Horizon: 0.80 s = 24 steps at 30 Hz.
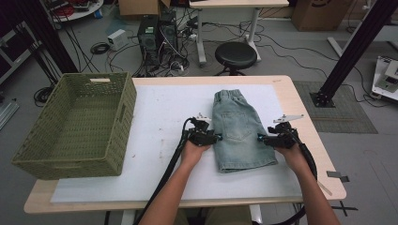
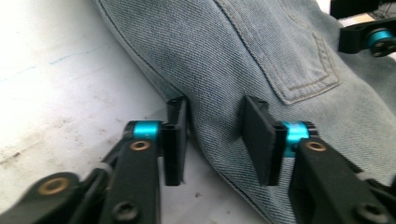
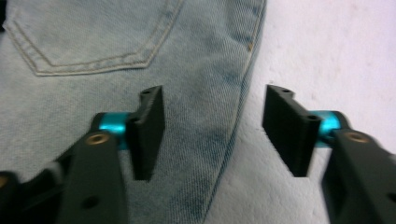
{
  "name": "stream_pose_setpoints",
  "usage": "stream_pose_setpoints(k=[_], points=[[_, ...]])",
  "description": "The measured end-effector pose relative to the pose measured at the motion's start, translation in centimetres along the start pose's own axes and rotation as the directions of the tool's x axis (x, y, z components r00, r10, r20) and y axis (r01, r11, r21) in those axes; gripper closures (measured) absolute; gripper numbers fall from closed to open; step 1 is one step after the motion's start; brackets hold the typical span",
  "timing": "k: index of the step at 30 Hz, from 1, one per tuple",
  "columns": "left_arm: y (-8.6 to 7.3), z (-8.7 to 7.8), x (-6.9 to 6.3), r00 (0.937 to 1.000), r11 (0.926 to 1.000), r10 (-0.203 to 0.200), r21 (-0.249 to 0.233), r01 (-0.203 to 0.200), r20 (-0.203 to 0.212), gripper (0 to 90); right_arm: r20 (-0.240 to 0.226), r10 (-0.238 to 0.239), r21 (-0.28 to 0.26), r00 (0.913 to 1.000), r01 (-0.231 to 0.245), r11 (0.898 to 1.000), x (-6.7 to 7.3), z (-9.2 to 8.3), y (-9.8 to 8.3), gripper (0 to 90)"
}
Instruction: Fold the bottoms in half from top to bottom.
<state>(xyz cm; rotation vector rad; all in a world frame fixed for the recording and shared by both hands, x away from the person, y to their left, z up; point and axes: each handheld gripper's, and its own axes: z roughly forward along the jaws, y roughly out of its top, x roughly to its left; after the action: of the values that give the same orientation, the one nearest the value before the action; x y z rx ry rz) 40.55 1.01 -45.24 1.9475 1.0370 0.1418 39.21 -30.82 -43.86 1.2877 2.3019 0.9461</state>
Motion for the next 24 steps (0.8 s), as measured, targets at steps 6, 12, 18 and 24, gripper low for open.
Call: stream_pose_setpoints(k=[6, 12, 18, 24], points=[[0.1, -0.2, -0.4, 0.9999, 0.9997, 0.014, -0.018, -0.014, -0.007, 82.3, -0.015, 0.031, 0.018, 0.9994, -0.03, 0.999, -0.4, 0.3, -0.4, 56.5], [-0.1, -0.2, -0.6, 0.9996, 0.9989, 0.022, -0.042, -0.022, -0.019, 84.4, -0.059, 0.056, 0.021, 0.9967, -0.055, 0.998, -0.3, 0.3, -0.5, 75.9], [-0.2, -0.7, -0.4, 0.9997, 0.9975, 0.015, -0.068, -0.016, -0.019, 84.8, -0.07, 0.065, 0.019, 0.9954, -0.064, 0.998, 0.0, 0.3, -0.5, 80.8], [-0.5, -1.6, 0.4, 0.9997, 0.9964, 0.009, -0.085, -0.011, -0.021, 84.8, -0.087, 0.065, 0.016, 0.9941, -0.063, 0.998, 0.7, 0.4, -0.4, 81.7]])
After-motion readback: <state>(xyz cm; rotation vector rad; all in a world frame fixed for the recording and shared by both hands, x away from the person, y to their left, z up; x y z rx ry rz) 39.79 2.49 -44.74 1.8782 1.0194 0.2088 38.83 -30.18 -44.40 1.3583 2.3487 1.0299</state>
